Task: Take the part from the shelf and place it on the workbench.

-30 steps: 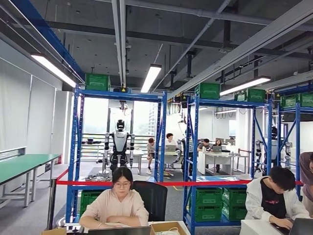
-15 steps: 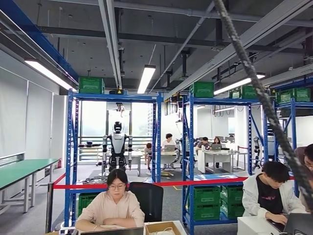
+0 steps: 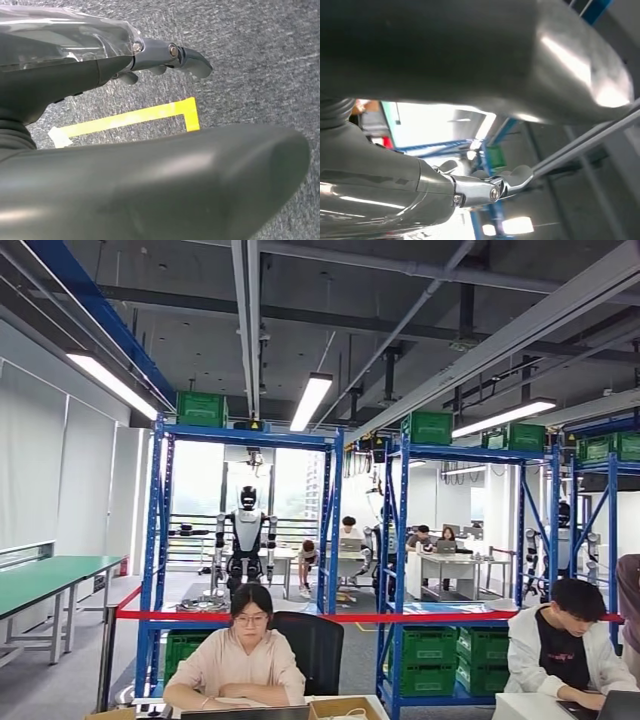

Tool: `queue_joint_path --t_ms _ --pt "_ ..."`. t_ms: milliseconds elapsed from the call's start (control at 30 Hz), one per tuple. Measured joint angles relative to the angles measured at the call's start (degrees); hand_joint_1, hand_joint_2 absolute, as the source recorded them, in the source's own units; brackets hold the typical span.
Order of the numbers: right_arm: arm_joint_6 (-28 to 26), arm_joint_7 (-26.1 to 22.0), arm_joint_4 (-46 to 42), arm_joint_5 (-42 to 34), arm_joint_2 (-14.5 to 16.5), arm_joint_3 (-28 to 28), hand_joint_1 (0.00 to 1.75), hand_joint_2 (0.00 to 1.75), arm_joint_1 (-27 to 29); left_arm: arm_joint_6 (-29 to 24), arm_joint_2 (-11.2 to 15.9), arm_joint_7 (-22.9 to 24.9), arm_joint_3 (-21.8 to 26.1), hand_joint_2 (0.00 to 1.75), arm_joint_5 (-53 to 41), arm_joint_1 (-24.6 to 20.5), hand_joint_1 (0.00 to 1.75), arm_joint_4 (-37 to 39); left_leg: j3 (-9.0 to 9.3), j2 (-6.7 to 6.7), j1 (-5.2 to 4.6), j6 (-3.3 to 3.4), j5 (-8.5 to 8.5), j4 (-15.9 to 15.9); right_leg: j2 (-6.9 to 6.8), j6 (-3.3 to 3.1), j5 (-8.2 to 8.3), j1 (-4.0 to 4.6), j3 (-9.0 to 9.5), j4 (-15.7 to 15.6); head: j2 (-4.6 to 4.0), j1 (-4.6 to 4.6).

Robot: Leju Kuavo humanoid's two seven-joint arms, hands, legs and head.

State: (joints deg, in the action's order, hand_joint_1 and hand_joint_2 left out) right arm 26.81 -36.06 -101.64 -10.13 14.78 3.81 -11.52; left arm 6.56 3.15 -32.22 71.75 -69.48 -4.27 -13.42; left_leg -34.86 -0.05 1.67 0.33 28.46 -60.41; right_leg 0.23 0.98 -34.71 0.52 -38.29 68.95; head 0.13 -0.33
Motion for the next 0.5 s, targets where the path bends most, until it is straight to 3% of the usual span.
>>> queue_joint_path --t_ms 67,100,133,233,267,367,433,500 --pt "0.69 0.10 -2.13 1.48 -0.82 -0.23 0.00 0.00 2.74 -0.29 -0.04 0.03 0.52 0.00 0.62 0.39 0.00 0.00 -0.02 0.02 -0.05 0.02 -0.01 -0.01 0.00 0.22 -2.38 -0.22 -2.20 5.85 0.00 0.00" --pt "0.93 0.09 -2.82 2.06 -1.22 -0.24 0.00 0.00 3.97 -0.41 -0.08 0.05 0.80 0.00 0.87 0.57 0.00 0.00 -0.03 0.02 -0.06 0.03 -0.02 -0.01 0.00 0.25 -1.99 -0.26 -1.96 5.92 0.00 0.00" --pt "1.09 -0.01 -3.45 2.58 -1.57 -0.20 0.00 0.00 4.98 -0.51 -0.15 0.07 1.04 0.00 1.04 0.71 0.00 0.00 -0.02 0.02 -0.06 0.04 -0.03 -0.01 0.00 0.24 -0.66 -0.28 -0.61 3.72 0.00 0.00" --pt "1.23 -0.50 -4.90 3.51 -2.63 0.18 0.00 0.00 6.92 -0.68 -0.40 0.07 1.72 0.00 1.41 0.86 0.00 -0.01 -0.04 -0.04 -0.15 -0.22 -0.23 -0.03 0.07 -0.10 3.83 -0.11 5.53 -7.57 0.00 0.00" --pt "1.24 -0.67 -5.22 3.54 -2.99 0.31 0.00 0.00 7.53 -0.74 -0.50 0.07 1.92 0.00 1.50 0.88 0.00 -0.02 -0.09 -0.06 -0.17 -0.46 -0.38 -0.02 0.12 -0.27 4.37 0.03 6.45 -9.44 0.00 0.00" --pt "1.23 -1.11 -5.75 3.05 -3.82 0.43 0.00 0.00 9.28 -0.96 -0.79 0.06 2.31 0.00 1.59 1.08 0.00 -0.02 -0.22 -0.14 0.10 -1.45 -0.74 0.12 0.06 -1.13 5.11 0.32 6.39 -10.29 0.00 0.01" --pt "1.26 -1.23 -5.93 2.57 -4.17 0.43 0.00 0.00 9.92 -1.02 -0.97 0.03 2.57 0.00 1.59 1.21 0.00 -0.02 -0.89 -0.21 0.12 -1.76 1.40 -1.52 -0.15 -2.09 6.06 0.21 5.96 -10.85 0.00 0.01" --pt "1.37 -1.18 -5.91 1.83 -4.55 0.39 0.00 0.00 10.53 -1.06 -1.08 -0.01 2.91 0.00 1.61 1.27 0.00 -0.02 -2.59 -0.22 -0.04 -1.66 6.14 -7.04 -0.38 -2.73 6.91 0.24 5.12 -11.06 0.00 0.02"
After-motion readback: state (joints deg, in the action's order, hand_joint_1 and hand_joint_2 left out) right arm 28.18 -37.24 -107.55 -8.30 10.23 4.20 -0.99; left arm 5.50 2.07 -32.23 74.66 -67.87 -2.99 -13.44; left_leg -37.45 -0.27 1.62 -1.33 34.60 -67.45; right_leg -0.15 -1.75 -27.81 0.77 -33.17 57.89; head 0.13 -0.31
